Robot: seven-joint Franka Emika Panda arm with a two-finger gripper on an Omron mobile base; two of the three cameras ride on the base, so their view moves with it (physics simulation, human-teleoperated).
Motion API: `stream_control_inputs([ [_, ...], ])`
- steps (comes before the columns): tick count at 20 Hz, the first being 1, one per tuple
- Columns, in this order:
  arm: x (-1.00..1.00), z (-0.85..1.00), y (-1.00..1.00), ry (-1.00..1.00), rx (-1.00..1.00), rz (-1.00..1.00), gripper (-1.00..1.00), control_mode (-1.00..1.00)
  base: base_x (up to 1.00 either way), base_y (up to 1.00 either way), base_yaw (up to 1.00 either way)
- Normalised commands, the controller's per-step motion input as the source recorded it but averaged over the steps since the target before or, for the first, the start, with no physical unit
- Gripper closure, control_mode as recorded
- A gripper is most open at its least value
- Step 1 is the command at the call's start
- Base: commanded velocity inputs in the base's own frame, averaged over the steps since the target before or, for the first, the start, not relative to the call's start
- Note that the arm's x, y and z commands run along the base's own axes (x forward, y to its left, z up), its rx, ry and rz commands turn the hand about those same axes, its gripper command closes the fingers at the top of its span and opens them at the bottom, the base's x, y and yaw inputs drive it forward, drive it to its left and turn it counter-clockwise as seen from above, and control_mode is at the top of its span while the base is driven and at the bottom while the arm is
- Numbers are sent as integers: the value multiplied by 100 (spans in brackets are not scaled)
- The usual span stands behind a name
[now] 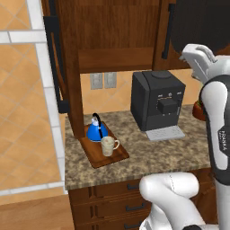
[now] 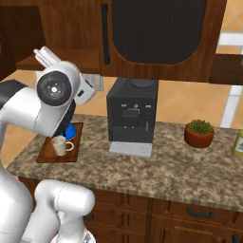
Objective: Pick the kettle from the counter and place it on the tray. Then pick the mug from the cabinet and place it on the tray. Then close the cabinet doors.
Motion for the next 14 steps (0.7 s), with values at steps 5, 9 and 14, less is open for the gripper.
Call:
stream_control_inputs([
  [5,-100,0,84,-7,-20,0,-100,-100,0,0,0],
  [9,-100,0,95,2,-29,0,-100,-100,0,0,0],
  [14,-70,0,89,21,-31,-5,-100,-100,0,0,0],
])
